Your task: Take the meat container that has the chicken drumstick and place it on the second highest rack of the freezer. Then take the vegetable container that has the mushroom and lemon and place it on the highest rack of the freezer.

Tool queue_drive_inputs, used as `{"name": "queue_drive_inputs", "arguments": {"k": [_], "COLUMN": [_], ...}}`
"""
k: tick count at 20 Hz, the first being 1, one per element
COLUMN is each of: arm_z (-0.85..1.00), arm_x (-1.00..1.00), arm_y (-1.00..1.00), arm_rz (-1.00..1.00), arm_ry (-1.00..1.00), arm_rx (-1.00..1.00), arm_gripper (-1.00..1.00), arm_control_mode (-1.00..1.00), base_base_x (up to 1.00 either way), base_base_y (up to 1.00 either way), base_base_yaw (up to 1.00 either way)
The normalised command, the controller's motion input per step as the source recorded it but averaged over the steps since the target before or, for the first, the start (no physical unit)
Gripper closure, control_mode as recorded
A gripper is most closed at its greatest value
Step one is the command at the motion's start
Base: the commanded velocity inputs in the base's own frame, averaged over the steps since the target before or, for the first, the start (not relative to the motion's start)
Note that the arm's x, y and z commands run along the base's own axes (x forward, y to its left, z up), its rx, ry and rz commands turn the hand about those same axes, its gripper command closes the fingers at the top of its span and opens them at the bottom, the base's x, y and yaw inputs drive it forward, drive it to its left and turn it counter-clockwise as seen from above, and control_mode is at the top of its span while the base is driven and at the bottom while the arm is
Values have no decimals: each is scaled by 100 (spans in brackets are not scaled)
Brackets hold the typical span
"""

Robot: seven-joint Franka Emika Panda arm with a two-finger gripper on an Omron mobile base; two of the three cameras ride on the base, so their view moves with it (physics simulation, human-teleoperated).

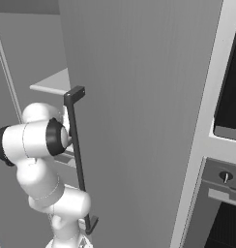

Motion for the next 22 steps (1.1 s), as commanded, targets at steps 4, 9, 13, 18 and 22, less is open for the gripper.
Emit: {"name": "queue_drive_inputs", "arguments": {"k": [4,9,13,18,22], "arm_z": [-17,-5,0,17,42], "arm_x": [15,-2,-47,-50,-47], "arm_y": [-8,-8,0,0,0], "arm_rz": [-1,0,0,-2,-2], "arm_ry": [-19,-10,-2,0,1], "arm_rx": [0,0,0,0,0], "arm_gripper": [-100,-100,-100,-100,-100], "arm_control_mode": [-100,-100,-100,-100,-100], "base_base_x": [0,0,0,0,0], "base_base_y": [0,0,0,0,0], "base_base_yaw": [0,0,0,0,0]}}
